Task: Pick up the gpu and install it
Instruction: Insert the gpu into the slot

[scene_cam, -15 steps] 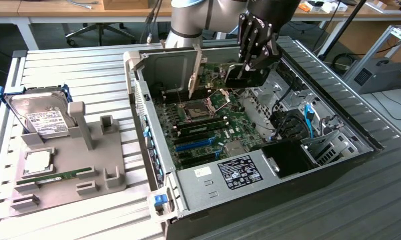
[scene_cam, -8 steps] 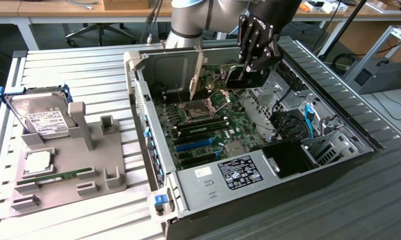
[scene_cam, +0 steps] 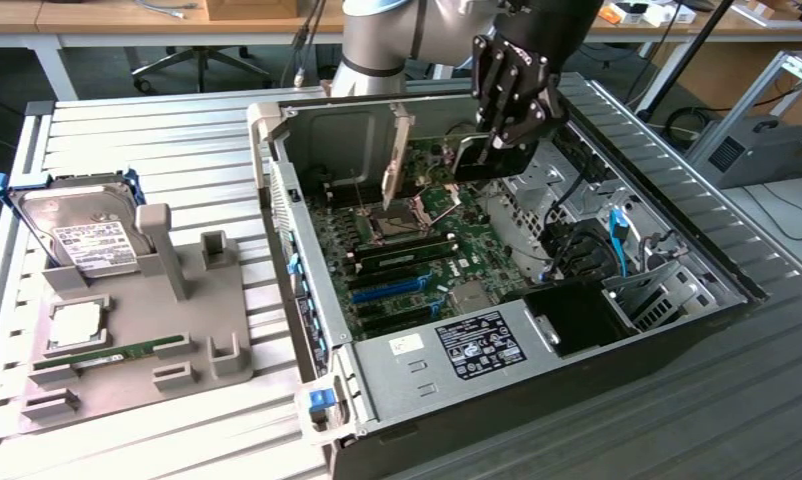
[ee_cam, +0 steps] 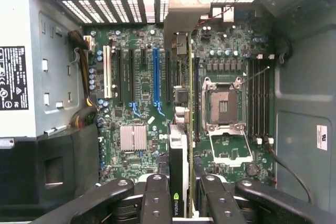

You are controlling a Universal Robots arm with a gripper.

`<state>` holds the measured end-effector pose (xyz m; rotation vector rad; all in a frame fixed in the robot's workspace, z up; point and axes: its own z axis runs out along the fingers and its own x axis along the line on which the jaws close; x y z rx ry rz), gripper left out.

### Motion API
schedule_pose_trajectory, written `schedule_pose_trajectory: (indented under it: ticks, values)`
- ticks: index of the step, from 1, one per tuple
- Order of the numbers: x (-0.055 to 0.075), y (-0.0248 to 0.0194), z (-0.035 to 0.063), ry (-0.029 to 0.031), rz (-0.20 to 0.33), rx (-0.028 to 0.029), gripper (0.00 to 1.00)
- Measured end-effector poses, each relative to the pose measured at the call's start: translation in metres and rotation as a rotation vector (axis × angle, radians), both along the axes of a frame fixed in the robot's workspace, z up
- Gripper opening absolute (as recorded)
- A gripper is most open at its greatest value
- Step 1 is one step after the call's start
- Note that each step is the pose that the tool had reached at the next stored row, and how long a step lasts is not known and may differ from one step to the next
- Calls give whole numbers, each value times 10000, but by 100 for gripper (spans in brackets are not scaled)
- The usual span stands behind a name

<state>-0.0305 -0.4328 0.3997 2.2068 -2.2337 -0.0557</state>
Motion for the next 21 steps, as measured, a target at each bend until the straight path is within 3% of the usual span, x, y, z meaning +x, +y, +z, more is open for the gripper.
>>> schedule_pose_trajectory:
  ticks: [1, 2, 15, 21]
  values:
    - [-6, 0, -10, -56, 44, -2, 27]
    - [-10, 0, -15, -62, 66, -2, 27]
    - [-65, 0, -57, -64, 70, -6, 27]
    - [-65, 0, -125, -63, 70, -7, 27]
